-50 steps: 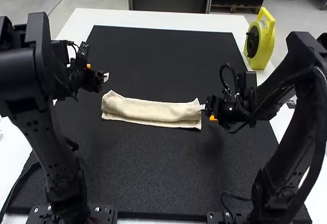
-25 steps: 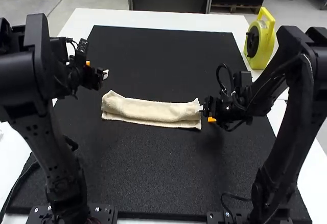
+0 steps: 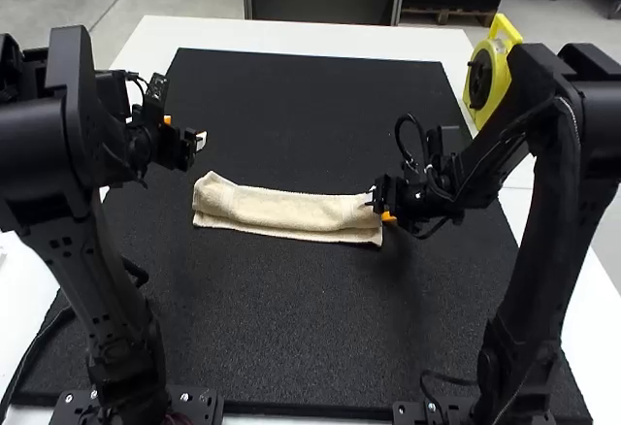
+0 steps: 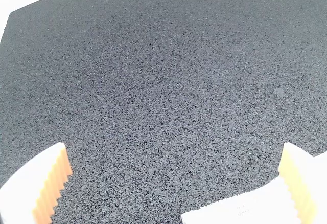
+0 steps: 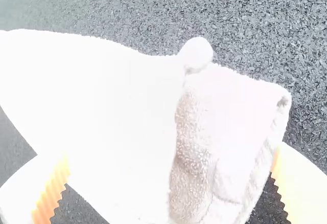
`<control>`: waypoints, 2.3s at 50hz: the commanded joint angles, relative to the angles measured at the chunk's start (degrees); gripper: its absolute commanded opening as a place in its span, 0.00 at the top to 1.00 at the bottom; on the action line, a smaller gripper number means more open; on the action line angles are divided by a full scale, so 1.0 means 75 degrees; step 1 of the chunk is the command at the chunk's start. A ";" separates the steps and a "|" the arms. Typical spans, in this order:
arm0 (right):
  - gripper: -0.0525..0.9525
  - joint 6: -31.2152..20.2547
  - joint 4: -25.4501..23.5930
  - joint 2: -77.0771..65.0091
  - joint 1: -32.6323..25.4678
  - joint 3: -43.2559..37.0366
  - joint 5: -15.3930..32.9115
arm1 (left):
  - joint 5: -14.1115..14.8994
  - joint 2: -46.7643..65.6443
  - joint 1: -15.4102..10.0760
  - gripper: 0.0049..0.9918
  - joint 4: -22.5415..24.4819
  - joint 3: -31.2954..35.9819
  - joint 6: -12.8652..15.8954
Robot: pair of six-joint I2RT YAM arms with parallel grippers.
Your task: Fold the towel.
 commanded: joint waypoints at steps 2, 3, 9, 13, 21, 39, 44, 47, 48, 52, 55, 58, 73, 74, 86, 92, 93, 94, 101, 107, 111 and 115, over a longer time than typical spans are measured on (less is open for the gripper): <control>0.04 -0.0031 0.0040 0.0163 0.0063 0.0124 0.0061 | 0.0105 -0.0173 0.0064 0.03 0.0027 -0.0015 -0.0061; 0.04 -0.0043 0.0040 0.0186 0.0063 0.0124 0.0073 | 0.0117 -0.0173 0.0064 0.03 0.0027 -0.0015 -0.0061; 0.04 -0.0114 0.0040 0.0245 0.0028 0.0089 0.0143 | 0.0129 -0.0173 0.0064 0.03 0.0027 -0.0015 -0.0061; 0.04 -0.0149 0.0040 0.0245 -0.0042 0.0078 0.0214 | 0.0129 -0.0173 0.0064 0.03 0.0027 -0.0015 -0.0061; 0.04 -0.0149 0.0040 0.0256 -0.0160 0.0066 0.0260 | 0.0129 -0.0173 0.0064 0.03 0.0027 -0.0015 -0.0061; 0.31 -0.0137 0.0098 0.0549 -0.0078 0.0101 0.0260 | 0.0164 -0.0220 0.0064 0.03 0.0004 -0.0015 -0.0061; 0.50 -0.0137 0.0098 0.0549 -0.0078 0.0101 0.0272 | 0.0164 -0.0243 0.0064 0.03 -0.0031 -0.0027 -0.0061; 0.54 -0.0125 0.0110 0.0561 -0.0078 0.0113 0.0366 | 0.0164 -0.0267 0.0076 0.03 -0.0043 -0.0015 -0.0061; 0.54 -0.0114 0.0122 0.0549 -0.0078 0.0113 0.0366 | 0.0176 -0.0278 0.0088 0.03 -0.0043 -0.0015 -0.0061; 0.51 -0.0102 0.0122 0.0549 -0.0054 0.0113 0.0401 | 0.0164 -0.0302 0.0111 0.03 -0.0043 -0.0015 -0.0061; 0.47 -0.0137 0.0122 0.0549 -0.0007 0.0101 0.0425 | 0.0176 -0.0313 0.0146 0.03 -0.0043 -0.0027 -0.0061; 0.46 -0.0160 0.0122 0.0549 0.0028 0.0113 0.0436 | 0.0176 -0.0325 0.0170 0.03 -0.0043 -0.0015 -0.0073; 0.73 0.0004 0.0122 0.0643 0.0075 0.0183 0.0425 | 0.0281 -0.0396 0.0181 0.03 -0.0160 -0.0027 -0.0085; 0.74 0.0004 0.0122 0.0666 0.0075 0.0195 0.0425 | 0.0281 -0.0396 0.0181 0.03 -0.0160 -0.0015 -0.0085; 0.97 0.0027 0.0145 0.0690 0.0040 0.0195 0.0425 | 0.0363 -0.0396 0.0181 0.03 -0.0196 -0.0027 -0.0085; 0.97 0.0051 0.0133 0.0631 0.0016 0.0253 0.0401 | 0.0363 -0.0396 0.0181 0.03 -0.0207 -0.0027 -0.0085; 0.97 0.0039 0.0133 0.0608 0.0016 0.0265 0.0401 | 0.0363 -0.0396 0.0181 0.03 -0.0207 -0.0027 -0.0073; 0.97 0.0039 0.0133 0.0573 0.0016 0.0277 0.0401 | 0.0363 -0.0396 0.0181 0.03 -0.0207 -0.0027 -0.0073; 0.97 0.0179 0.0098 0.0116 0.0004 0.0335 0.0389 | 0.0375 -0.0396 0.0170 0.03 -0.0184 -0.0074 -0.0073; 0.97 0.0414 0.0098 -0.0306 0.0004 0.0406 0.0354 | 0.0375 -0.0396 0.0181 0.03 -0.0149 -0.0156 -0.0073; 0.97 0.0543 0.0051 -0.0494 0.0028 0.0441 0.0319 | 0.0375 -0.0396 0.0181 0.03 -0.0137 -0.0191 -0.0085; 0.97 0.0601 -0.0007 -0.0634 0.0051 0.0453 0.0296 | 0.0375 -0.0396 0.0181 0.03 -0.0125 -0.0215 -0.0085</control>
